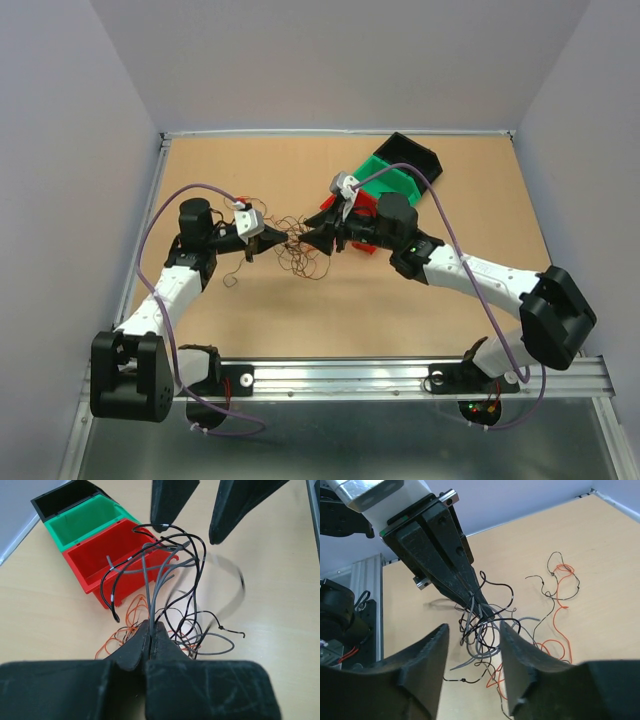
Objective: Untangle the cables
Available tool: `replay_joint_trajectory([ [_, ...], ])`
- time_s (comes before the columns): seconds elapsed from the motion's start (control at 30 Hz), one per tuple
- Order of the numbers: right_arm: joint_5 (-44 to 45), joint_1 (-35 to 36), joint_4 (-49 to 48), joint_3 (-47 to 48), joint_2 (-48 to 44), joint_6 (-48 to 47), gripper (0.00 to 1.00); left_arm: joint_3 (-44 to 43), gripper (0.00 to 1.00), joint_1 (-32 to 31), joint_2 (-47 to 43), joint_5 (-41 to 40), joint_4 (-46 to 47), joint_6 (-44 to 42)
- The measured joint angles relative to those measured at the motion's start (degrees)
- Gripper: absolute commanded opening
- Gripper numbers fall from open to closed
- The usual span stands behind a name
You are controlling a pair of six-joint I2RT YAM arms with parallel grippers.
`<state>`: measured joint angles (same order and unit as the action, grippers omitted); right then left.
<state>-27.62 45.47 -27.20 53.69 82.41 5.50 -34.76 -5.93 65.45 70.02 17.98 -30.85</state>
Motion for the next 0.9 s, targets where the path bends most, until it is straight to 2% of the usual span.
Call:
replay_joint_trajectory([
  [0.07, 0.1, 0.0, -0.2, 0.0, 0.5, -0.3, 0.63, 0.0, 0.0, 0.0, -0.3, 0.0, -0.1, -0.1],
  [0.27, 0.0, 0.0, -0.2, 0.0, 3.0, -0.3, 0.63, 0.0, 0.0, 0.0, -1.8, 0.0, -0.8, -0.7],
  [0.37, 0.0, 0.0, -0.2, 0.0, 3.8, -0.3, 0.52, 0.0, 0.0, 0.0, -3.0, 0.0, -1.0, -1.0],
  [0.47, 0.0, 0.0, -0.2, 0.1, 4.0, -0.3, 0.29, 0.0, 0.0, 0.0, -3.8, -0.2, -1.1, -1.3],
  [0.53, 0.0, 0.0, -0.2, 0.1, 4.0, -0.2, 0.22, 0.0, 0.0, 0.0, -4.0, -0.4, -1.1, -1.6],
  [0.6, 0.0, 0.0, -0.2, 0.1, 4.0, -0.2, 0.22, 0.0, 0.0, 0.0, -4.0, -0.9, -1.1, -1.7],
  [0.67, 0.3, 0.0, -0.3, 0.1, 4.0, -0.1, 0.27, 0.0, 0.0, 0.0, -4.0, -1.7, -1.1, -1.7],
  [0.73, 1.0, 0.0, -0.2, 0.0, 3.9, -0.1, 0.46, 0.0, 0.0, 0.0, -4.0, -2.8, -1.1, -1.7],
  [0.77, 1.6, 0.0, -0.3, 0.0, 3.7, 0.0, 0.6, 0.0, 0.0, 0.0, -4.0, -3.4, -1.1, -1.7],
  [0.83, 2.7, 0.0, -0.2, -0.3, 3.0, 0.1, 0.66, 0.0, 0.0, 0.0, -4.0, -4.0, -1.1, -1.8],
  [0.9, 3.7, 0.0, -0.3, -0.5, 2.1, 0.0, 0.66, 0.1, 0.0, 0.0, -4.0, -4.1, -1.0, -2.1],
])
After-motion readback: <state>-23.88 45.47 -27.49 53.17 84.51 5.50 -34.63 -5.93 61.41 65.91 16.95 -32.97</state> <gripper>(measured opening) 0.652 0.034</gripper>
